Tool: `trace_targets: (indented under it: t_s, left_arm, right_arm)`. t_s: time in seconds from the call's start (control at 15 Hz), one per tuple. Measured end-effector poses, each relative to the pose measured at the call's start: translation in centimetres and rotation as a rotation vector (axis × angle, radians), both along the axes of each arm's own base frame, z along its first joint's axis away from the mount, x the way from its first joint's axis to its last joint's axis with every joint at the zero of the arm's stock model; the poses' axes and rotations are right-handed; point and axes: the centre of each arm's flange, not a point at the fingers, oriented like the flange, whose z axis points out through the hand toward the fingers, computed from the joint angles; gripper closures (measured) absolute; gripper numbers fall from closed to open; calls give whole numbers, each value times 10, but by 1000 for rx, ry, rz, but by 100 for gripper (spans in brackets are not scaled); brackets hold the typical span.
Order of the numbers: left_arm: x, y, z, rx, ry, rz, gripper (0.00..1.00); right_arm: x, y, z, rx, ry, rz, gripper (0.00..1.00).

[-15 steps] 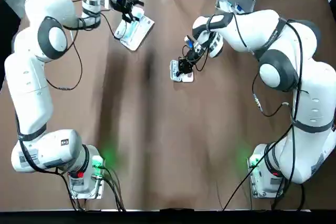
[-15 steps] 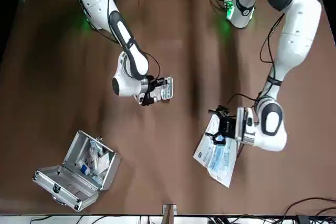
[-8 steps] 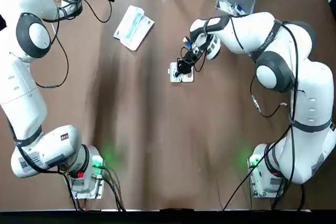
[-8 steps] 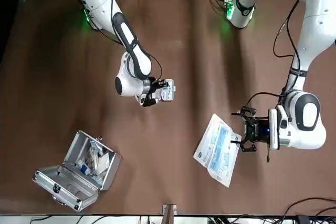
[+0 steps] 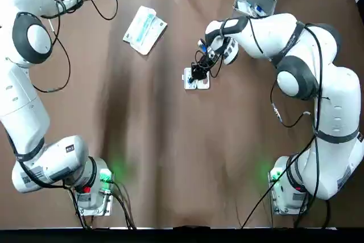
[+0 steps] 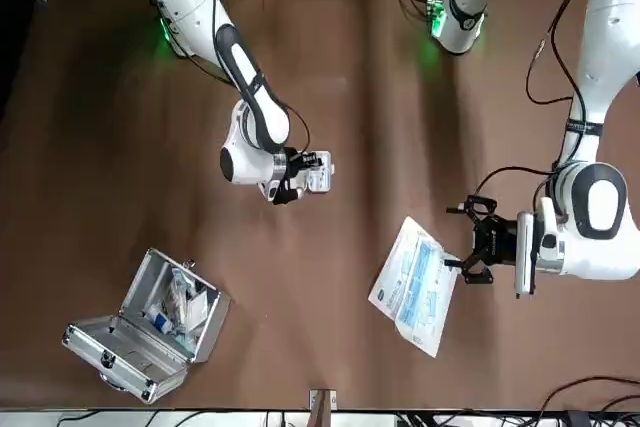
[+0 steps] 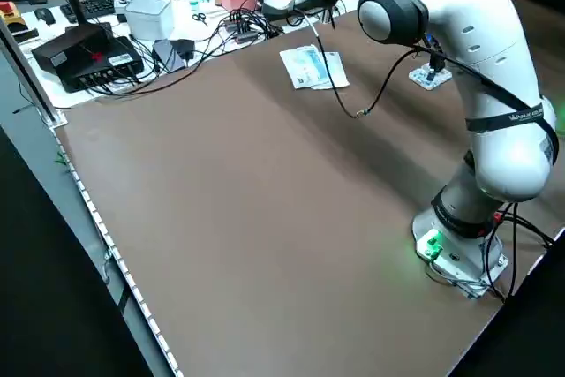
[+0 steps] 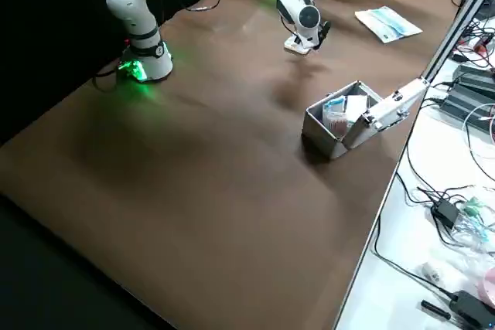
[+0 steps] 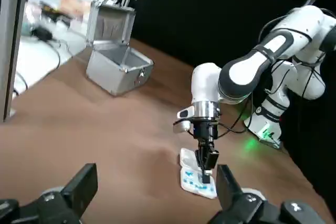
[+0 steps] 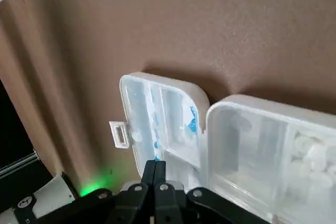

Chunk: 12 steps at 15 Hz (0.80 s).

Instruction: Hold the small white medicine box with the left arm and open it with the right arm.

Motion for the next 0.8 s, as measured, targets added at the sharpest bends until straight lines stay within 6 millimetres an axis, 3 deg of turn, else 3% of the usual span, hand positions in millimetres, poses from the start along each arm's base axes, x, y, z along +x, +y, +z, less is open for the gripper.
trace_targets:
  t_s: [0.47, 0.8]
  left_arm:
    - [-5, 6, 20, 183, 340, 121, 0]
    - [-7, 16, 15, 332, 588, 237, 0]
  right_arm:
    - [1, 1, 0, -3, -9, -4, 99]
    - [7, -1, 3, -8, -28, -19, 99]
